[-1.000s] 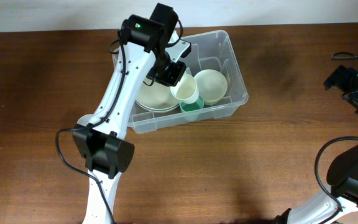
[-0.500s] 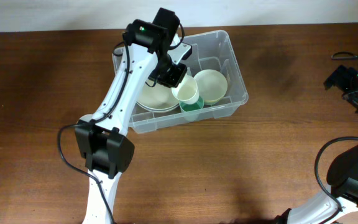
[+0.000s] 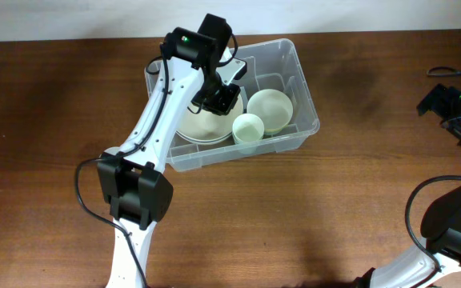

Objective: Pack container
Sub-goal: 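Lower the cream cup into the teal cup and open the left gripper, then move the left gripper back to the clear cup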

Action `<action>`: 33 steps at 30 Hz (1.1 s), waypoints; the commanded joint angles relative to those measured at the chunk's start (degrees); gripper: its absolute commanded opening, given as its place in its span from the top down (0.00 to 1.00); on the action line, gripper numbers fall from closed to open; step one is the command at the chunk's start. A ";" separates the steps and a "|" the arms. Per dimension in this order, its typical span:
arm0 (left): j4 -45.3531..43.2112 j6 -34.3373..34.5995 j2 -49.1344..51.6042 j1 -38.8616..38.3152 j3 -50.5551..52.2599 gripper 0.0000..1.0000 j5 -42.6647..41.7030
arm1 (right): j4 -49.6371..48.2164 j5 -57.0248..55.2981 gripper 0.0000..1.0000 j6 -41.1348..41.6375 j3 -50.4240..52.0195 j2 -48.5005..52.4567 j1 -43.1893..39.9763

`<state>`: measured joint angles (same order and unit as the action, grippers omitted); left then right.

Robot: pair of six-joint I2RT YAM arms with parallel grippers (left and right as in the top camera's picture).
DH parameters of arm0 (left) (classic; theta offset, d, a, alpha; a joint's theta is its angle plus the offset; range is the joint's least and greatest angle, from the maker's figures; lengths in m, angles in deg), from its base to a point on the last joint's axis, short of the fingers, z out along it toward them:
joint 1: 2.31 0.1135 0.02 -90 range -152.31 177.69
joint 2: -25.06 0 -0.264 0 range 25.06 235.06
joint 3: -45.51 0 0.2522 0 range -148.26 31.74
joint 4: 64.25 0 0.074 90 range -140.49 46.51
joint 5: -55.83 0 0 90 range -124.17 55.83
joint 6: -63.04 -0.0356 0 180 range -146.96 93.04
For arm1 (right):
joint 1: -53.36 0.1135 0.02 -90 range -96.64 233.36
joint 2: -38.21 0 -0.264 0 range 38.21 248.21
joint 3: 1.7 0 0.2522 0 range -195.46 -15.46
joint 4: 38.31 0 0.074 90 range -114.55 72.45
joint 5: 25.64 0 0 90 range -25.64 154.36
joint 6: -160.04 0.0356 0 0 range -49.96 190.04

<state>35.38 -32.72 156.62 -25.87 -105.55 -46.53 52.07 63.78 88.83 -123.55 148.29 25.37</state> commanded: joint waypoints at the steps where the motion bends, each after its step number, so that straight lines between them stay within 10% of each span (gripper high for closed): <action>1: -0.17 0.31 -1.29 0.17 0.48 0.88 0.15 | 0.00 -0.11 0.01 -0.35 0.22 -0.74 -0.15; 8: -1.55 0.48 -1.31 0.68 -0.55 0.56 3.56 | 0.00 -0.11 0.01 -0.35 0.22 -0.74 -0.15; 18: 7.41 9.84 -1.86 6.75 -15.37 0.47 22.47 | 0.00 -0.11 0.01 -0.35 0.22 -0.74 -0.15; 33: 10.86 13.16 -13.49 21.18 -10.47 0.30 20.96 | 0.00 -0.11 0.01 -0.35 0.22 -0.74 -0.15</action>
<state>46.02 -21.18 148.43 -6.59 -119.74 -26.18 52.07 63.78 88.85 -123.55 148.29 25.37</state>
